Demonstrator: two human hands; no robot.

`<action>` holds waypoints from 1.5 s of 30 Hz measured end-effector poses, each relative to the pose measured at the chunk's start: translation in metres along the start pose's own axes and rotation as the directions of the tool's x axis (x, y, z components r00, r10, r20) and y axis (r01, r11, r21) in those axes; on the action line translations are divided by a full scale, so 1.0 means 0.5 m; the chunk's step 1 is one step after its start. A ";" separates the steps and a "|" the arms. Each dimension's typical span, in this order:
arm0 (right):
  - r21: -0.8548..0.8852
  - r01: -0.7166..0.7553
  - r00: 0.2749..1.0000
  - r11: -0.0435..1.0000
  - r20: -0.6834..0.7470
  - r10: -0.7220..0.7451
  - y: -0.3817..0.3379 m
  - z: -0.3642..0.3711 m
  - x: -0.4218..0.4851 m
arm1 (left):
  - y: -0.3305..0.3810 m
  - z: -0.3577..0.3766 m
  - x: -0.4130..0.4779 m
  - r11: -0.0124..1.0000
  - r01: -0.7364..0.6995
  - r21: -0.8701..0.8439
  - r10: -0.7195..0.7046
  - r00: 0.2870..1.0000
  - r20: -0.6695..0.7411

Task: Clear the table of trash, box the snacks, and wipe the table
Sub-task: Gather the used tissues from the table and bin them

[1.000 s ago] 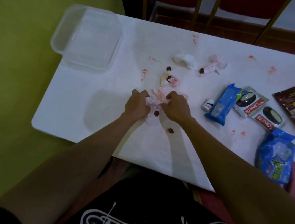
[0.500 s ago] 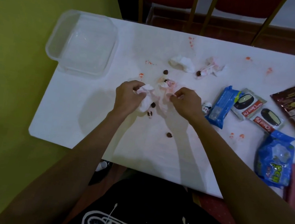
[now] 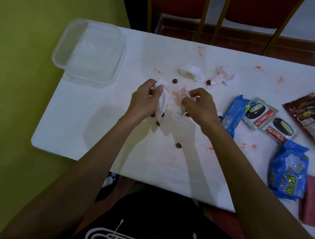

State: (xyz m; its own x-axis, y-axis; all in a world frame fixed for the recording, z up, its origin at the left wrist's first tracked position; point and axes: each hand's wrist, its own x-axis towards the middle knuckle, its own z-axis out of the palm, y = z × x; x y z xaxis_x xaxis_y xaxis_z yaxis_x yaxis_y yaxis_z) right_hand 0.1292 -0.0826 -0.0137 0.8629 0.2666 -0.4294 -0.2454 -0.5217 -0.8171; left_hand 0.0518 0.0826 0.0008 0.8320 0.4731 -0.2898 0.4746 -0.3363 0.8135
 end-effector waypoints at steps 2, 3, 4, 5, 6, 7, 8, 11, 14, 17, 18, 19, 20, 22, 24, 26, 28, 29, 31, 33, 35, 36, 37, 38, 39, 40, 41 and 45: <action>0.050 -0.005 0.998 0.999 0.061 0.002 -0.009 0.007 -0.008 | 0.015 0.008 -0.009 0.999 -0.010 -0.047 0.013 0.999 0.052; 0.070 -0.002 0.995 0.998 0.099 -0.004 -0.013 0.011 -0.014 | 0.021 0.012 -0.013 0.994 -0.008 -0.106 0.017 0.996 0.086; 0.083 0.005 0.990 0.997 0.137 -0.016 -0.015 0.015 -0.021 | 0.024 0.017 -0.016 0.985 0.000 -0.172 0.022 0.992 0.127; 0.074 0.018 0.985 0.997 0.170 -0.030 -0.017 0.019 -0.028 | 0.024 0.020 -0.019 0.976 0.003 -0.217 0.033 0.986 0.165; 0.048 0.041 0.980 0.998 0.192 -0.049 -0.016 0.023 -0.035 | 0.021 0.022 -0.022 0.973 -0.002 -0.231 0.048 0.980 0.193; 0.012 0.068 0.978 0.998 0.197 -0.069 -0.013 0.026 -0.041 | 0.016 0.023 -0.025 0.974 -0.005 -0.228 0.056 0.975 0.215; -0.020 0.092 0.978 0.996 0.188 -0.086 -0.008 0.029 -0.044 | 0.008 0.023 -0.026 0.975 0.000 -0.223 0.053 0.972 0.229; -0.088 0.086 0.987 0.992 0.143 -0.073 0.014 0.034 -0.048 | -0.012 0.021 -0.033 0.980 0.041 -0.194 -0.001 0.980 0.200; -0.113 0.043 0.993 0.993 0.118 -0.029 0.034 0.042 -0.052 | -0.038 0.022 -0.037 0.979 0.071 -0.193 -0.039 0.986 0.164; -0.112 0.020 0.998 0.993 0.058 -0.013 0.046 0.053 -0.056 | -0.058 0.026 -0.044 0.973 0.112 -0.202 -0.090 0.989 0.116; -0.092 -0.003 0.999 0.996 0.044 0.007 0.049 0.057 -0.056 | -0.062 0.028 -0.045 0.973 0.126 -0.194 -0.109 0.989 0.097; -0.073 -0.029 0.999 0.997 0.041 0.032 0.050 0.060 -0.056 | -0.063 0.029 -0.046 0.972 0.138 -0.189 -0.123 0.988 0.091; -0.066 -0.044 0.998 0.997 0.042 0.047 0.051 0.064 -0.055 | -0.062 0.031 -0.047 0.970 0.156 -0.186 -0.139 0.985 0.101; -0.100 -0.037 0.998 0.994 0.048 0.042 0.049 0.073 -0.051 | -0.057 0.036 -0.049 0.958 0.215 -0.192 -0.180 0.966 0.183; -0.128 -0.028 0.996 0.991 0.079 0.039 0.042 0.079 -0.047 | -0.051 0.038 -0.050 0.927 0.294 -0.232 -0.222 0.930 0.293; -0.063 -0.055 0.983 0.996 0.173 0.066 0.039 0.081 -0.041 | -0.053 0.036 -0.046 0.918 0.299 -0.260 -0.214 0.926 0.310; 0.027 -0.111 0.954 0.994 0.282 0.099 0.033 0.077 -0.035 | -0.065 0.027 -0.037 0.925 0.289 -0.248 -0.223 0.939 0.263; 0.013 -0.120 0.943 0.993 0.314 0.110 0.032 0.074 -0.027 | -0.071 0.020 -0.032 0.920 0.298 -0.253 -0.240 0.941 0.237; -0.052 -0.138 0.932 0.989 0.331 0.148 0.029 0.068 -0.008 | -0.082 0.004 -0.023 0.905 0.328 -0.272 -0.286 0.941 0.181; -0.079 -0.155 0.938 0.985 0.300 0.171 0.026 0.060 0.014 | -0.091 -0.011 -0.016 0.922 0.322 -0.215 -0.313 0.947 0.076; -0.105 -0.150 0.947 0.983 0.272 0.173 0.019 0.051 0.039 | -0.101 -0.018 -0.012 0.959 0.278 -0.054 -0.279 0.960 -0.014; -0.130 -0.146 0.946 0.981 0.272 0.176 0.013 0.048 0.051 | -0.104 -0.016 -0.013 0.965 0.262 0.014 -0.262 0.965 -0.016; -0.157 -0.141 0.945 0.978 0.275 0.180 0.009 0.042 0.060 | -0.104 -0.007 -0.018 0.968 0.240 0.074 -0.241 0.970 0.007; -0.195 -0.133 0.945 0.972 0.271 0.184 0.004 0.040 0.071 | -0.107 0.003 -0.021 0.968 0.210 0.136 -0.217 0.976 0.035; -0.246 -0.117 0.951 0.962 0.253 0.180 0.000 0.041 0.082 | -0.111 0.013 -0.023 0.964 0.176 0.201 -0.193 0.979 0.065; -0.305 -0.089 0.961 0.948 0.223 0.162 -0.004 0.043 0.092 | -0.117 0.026 -0.025 0.954 0.142 0.263 -0.171 0.981 0.094; -0.360 -0.056 0.974 0.931 0.185 0.130 -0.008 0.045 0.100 | -0.123 0.040 -0.027 0.941 0.109 0.320 -0.151 0.982 0.110; -0.429 0.053 0.987 0.902 0.157 0.017 -0.022 0.058 0.128 | -0.140 0.078 -0.037 0.893 0.029 0.449 -0.063 0.996 0.061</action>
State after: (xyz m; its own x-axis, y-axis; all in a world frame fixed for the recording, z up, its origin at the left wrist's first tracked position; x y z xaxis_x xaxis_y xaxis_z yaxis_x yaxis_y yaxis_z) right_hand 0.1745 -0.0361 -0.0435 0.7783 0.3818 -0.4984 0.0140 -0.8042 -0.5942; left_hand 0.0143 0.0660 -0.0706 0.8164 0.4427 -0.3709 0.5770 -0.6525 0.4913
